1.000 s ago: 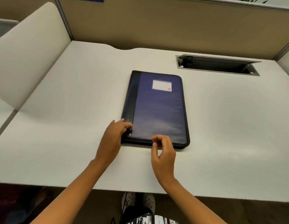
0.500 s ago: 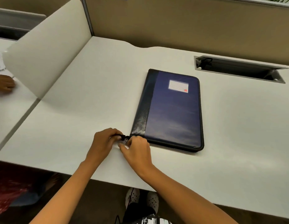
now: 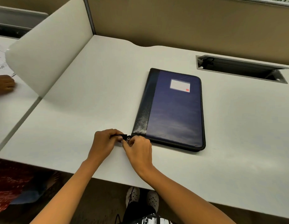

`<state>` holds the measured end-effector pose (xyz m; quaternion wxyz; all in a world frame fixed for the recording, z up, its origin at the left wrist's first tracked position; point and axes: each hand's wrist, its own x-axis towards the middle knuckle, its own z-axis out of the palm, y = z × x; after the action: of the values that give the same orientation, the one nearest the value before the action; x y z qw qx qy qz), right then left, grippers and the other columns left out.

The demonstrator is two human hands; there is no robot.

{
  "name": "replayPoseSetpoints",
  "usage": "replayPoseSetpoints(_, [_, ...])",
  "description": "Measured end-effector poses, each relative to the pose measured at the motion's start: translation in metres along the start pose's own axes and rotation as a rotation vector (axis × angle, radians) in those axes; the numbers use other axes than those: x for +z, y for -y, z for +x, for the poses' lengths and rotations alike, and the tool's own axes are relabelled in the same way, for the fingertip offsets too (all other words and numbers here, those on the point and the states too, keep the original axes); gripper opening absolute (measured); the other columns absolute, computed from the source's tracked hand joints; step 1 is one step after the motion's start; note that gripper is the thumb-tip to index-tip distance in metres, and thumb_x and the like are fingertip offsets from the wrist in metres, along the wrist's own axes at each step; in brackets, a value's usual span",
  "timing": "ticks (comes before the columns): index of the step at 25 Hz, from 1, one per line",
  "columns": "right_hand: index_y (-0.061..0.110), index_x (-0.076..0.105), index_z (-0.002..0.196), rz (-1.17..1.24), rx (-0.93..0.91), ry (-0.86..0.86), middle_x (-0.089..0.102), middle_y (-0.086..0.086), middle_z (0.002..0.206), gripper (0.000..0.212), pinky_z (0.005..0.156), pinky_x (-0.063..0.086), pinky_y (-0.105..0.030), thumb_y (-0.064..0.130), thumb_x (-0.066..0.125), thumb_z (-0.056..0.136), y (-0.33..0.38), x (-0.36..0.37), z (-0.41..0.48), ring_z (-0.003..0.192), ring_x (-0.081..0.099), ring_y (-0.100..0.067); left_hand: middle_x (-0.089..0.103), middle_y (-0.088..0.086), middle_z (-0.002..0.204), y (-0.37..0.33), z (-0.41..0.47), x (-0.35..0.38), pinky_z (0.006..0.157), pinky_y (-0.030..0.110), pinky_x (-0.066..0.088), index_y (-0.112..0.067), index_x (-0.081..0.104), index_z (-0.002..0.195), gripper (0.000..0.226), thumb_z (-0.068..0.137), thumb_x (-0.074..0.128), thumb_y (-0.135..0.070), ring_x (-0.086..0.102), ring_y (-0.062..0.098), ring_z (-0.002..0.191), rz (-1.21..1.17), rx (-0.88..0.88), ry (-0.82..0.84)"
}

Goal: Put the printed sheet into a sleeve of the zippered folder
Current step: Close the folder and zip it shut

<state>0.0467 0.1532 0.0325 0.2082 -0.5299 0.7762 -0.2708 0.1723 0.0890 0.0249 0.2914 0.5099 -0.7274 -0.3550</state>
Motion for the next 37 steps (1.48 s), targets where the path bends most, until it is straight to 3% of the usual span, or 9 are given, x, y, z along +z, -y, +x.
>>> replayPoseSetpoints(6, [0.006,0.07,0.087,0.009,-0.055,-0.006,0.069,-0.008,0.086,0.023,0.069,0.049,-0.033,0.022,0.054,0.091,-0.004,-0.002,-0.001,0.08,0.062,-0.021,0.069,-0.021,0.075,-0.002,0.003,0.0,0.069,0.003,0.044,-0.027,0.073,0.076,0.037,0.077,0.062,0.008,0.063,-0.008,0.077,-0.019,-0.011,-0.011])
replayPoseSetpoints(10, [0.009,0.069,0.091,-0.035,-0.127,-0.024,0.067,-0.006,0.088,0.02,0.067,0.045,-0.027,0.021,0.053,0.094,-0.02,-0.013,-0.006,0.078,0.06,-0.018,0.069,-0.013,0.072,-0.003,0.004,0.003,0.067,0.005,0.043,-0.02,0.074,0.076,0.033,0.076,0.062,0.01,0.062,-0.003,0.078,0.002,-0.006,-0.032])
replayPoseSetpoints(15, [0.008,0.07,0.086,-0.062,-0.167,-0.086,0.067,-0.006,0.08,0.014,0.062,0.05,-0.03,0.015,0.058,0.091,-0.04,-0.028,-0.018,0.07,0.061,-0.019,0.07,-0.006,0.071,-0.006,-0.001,0.012,0.067,0.005,0.041,-0.014,0.074,0.076,0.029,0.076,0.062,0.012,0.061,0.001,0.077,0.022,0.021,-0.039])
replayPoseSetpoints(18, [0.006,0.072,0.087,-0.067,-0.14,-0.128,0.068,-0.006,0.079,0.012,0.062,0.053,-0.032,0.012,0.061,0.089,-0.052,-0.038,-0.017,0.067,0.062,-0.018,0.07,-0.006,0.073,-0.005,-0.001,0.012,0.068,0.005,0.042,-0.012,0.075,0.078,0.026,0.076,0.064,0.012,0.061,0.003,0.072,0.039,0.047,-0.086])
replayPoseSetpoints(23, [0.007,0.071,0.082,-0.103,-0.134,-0.205,0.068,-0.004,0.073,0.004,0.054,0.052,-0.028,0.009,0.068,0.084,-0.082,-0.061,-0.022,0.06,0.059,-0.015,0.069,-0.009,0.073,-0.001,0.002,0.008,0.07,0.002,0.041,-0.011,0.075,0.079,0.026,0.076,0.062,0.011,0.061,-0.008,0.077,0.017,0.009,-0.114])
replayPoseSetpoints(27, [0.008,0.071,0.083,-0.112,-0.12,-0.224,0.067,-0.003,0.072,0.002,0.055,0.05,-0.022,0.01,0.07,0.084,-0.104,-0.078,-0.028,0.059,0.057,-0.011,0.071,-0.005,0.075,-0.001,0.003,0.007,0.071,0.003,0.042,-0.011,0.075,0.08,0.026,0.076,0.062,0.012,0.061,0.002,0.08,0.038,0.026,-0.108])
replayPoseSetpoints(32, [0.008,0.071,0.082,-0.118,-0.097,-0.235,0.067,-0.003,0.072,0.002,0.054,0.052,-0.024,0.01,0.071,0.083,-0.123,-0.096,-0.033,0.058,0.056,-0.011,0.071,-0.005,0.075,-0.001,0.004,0.006,0.07,0.001,0.04,-0.009,0.075,0.081,0.024,0.077,0.063,0.011,0.061,-0.005,0.078,0.039,-0.001,-0.09])
replayPoseSetpoints(37, [0.008,0.072,0.084,-0.112,0.016,-0.275,0.069,-0.005,0.073,0.004,0.06,0.045,-0.014,0.01,0.073,0.081,-0.145,-0.116,-0.041,0.059,0.056,-0.01,0.071,-0.003,0.076,0.003,0.004,0.005,0.07,0.001,0.04,-0.009,0.075,0.083,0.023,0.079,0.063,0.01,0.059,0.002,0.079,0.103,0.059,-0.071])
